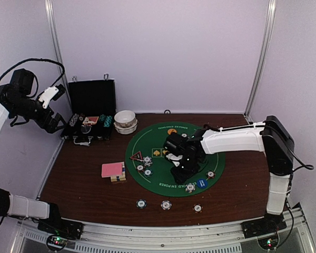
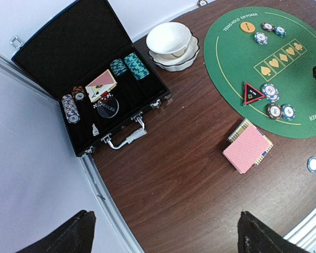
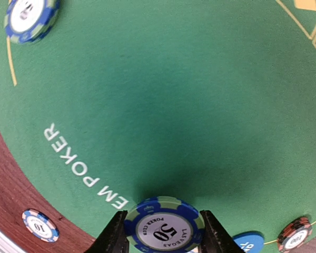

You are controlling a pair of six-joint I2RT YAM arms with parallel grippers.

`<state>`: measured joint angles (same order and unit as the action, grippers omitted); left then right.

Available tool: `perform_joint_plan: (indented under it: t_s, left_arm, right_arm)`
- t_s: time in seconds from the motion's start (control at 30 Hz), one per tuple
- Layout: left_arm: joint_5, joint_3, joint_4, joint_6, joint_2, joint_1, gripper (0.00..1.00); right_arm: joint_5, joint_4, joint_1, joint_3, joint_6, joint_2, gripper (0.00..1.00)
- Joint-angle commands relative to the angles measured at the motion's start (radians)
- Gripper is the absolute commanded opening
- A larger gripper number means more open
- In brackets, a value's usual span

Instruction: Distribute texas hold em gaming equipment

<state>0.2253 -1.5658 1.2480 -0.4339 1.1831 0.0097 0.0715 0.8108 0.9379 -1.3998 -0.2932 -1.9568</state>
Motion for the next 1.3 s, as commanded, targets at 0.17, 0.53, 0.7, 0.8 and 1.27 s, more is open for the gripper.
perform_joint_plan:
  t_s: [0.17, 0.53, 0.7, 0.8, 1.27]
  left_arm:
    - [0.011, -0.025, -0.006, -0.008, -0.009, 0.007, 0.98]
    - [0.014, -0.017, -0.005, -0.011, -0.016, 0.007, 0.97]
    - [0.016, -0.017, -0.006, -0.011, -0.015, 0.007, 0.98]
    - [0.017, -0.017, -0.005, -0.012, -0.016, 0.007, 0.97]
    - [0.023, -0.007, 0.000, -0.020, -0.022, 0.008, 0.98]
  right_arm:
    - [-0.092, -0.015, -0.093, 0.005, -0.029, 0.111, 0.06]
    - [-0.190, 0.011, -0.259, 0.133, -0.077, 0.236, 0.04]
    - [-0.200, 0.001, -0.320, 0.215, -0.103, 0.273, 0.04]
    - [-0.205, -0.004, -0.343, 0.244, -0.113, 0.275, 0.04]
    - [-0.203, -0.040, -0.378, 0.304, -0.129, 0.230, 0.11]
